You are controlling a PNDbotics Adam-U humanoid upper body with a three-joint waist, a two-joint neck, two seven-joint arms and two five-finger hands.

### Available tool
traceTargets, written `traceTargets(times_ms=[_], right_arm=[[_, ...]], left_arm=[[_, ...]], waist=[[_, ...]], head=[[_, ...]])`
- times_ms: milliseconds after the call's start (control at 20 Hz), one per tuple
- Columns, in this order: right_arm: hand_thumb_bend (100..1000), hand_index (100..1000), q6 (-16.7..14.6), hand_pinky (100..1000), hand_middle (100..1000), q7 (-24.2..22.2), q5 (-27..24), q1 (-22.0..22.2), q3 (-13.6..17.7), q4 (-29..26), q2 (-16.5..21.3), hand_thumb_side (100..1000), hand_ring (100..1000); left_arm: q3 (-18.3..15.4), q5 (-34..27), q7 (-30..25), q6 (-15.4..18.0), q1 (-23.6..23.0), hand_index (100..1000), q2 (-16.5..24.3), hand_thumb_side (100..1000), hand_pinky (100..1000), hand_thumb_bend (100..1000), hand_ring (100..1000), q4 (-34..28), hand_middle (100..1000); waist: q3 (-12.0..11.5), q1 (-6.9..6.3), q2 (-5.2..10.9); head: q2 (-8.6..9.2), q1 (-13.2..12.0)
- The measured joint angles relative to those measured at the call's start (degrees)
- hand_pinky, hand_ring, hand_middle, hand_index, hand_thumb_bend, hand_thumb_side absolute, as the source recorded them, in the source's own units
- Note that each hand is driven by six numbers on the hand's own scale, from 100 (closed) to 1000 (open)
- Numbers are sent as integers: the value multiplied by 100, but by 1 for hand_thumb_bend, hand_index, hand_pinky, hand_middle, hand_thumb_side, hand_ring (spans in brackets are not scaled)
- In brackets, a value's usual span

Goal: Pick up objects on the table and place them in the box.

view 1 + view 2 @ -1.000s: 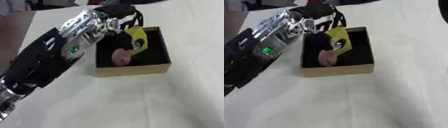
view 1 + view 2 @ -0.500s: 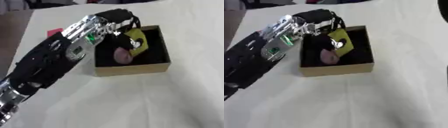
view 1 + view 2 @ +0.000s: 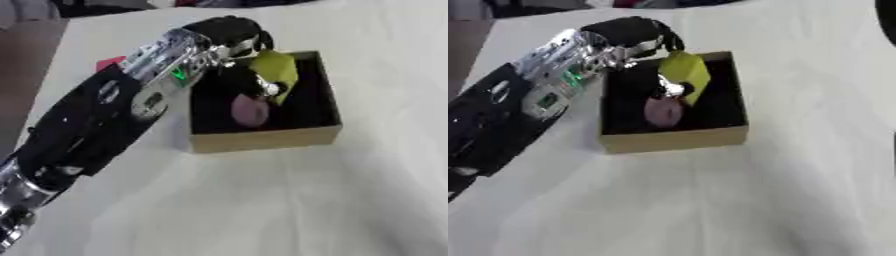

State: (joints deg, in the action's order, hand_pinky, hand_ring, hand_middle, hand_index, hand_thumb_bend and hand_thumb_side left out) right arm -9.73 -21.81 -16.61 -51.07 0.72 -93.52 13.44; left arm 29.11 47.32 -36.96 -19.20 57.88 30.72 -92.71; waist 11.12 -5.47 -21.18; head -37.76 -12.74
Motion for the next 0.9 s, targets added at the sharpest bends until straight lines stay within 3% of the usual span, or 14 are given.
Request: traceTargets(times_ms=[550, 600, 650, 900], right_arm=[[100, 713, 5, 979, 623, 33, -1, 49, 32, -35, -10, 769, 853], [100, 712, 1, 978, 623, 37, -1, 61, 32, -35, -11, 772, 853], [100, 712, -4, 978, 623, 44, -1, 68, 33, -35, -16, 769, 853], [100, 712, -15, 977, 623, 81, -1, 107, 56, -52, -51, 768, 852]], left_arm=[[-481, -564, -296, -468, -45, 860, 157, 813, 649, 304, 746, -1412, 687], [-518, -616, -304, -502, -49, 852, 168, 878, 639, 250, 734, -1499, 675], [-557, -683, -311, -539, -61, 850, 184, 815, 637, 274, 731, -1589, 671], [-845, -1011, -257, -727, -167, 853, 352, 788, 643, 244, 738, -1999, 681]], waist=[[-99, 77, 75], [-107, 84, 77], [-117, 88, 83], [-177, 128, 154]], head=[[-49, 32], [-49, 33], [-50, 35], [-61, 59]])
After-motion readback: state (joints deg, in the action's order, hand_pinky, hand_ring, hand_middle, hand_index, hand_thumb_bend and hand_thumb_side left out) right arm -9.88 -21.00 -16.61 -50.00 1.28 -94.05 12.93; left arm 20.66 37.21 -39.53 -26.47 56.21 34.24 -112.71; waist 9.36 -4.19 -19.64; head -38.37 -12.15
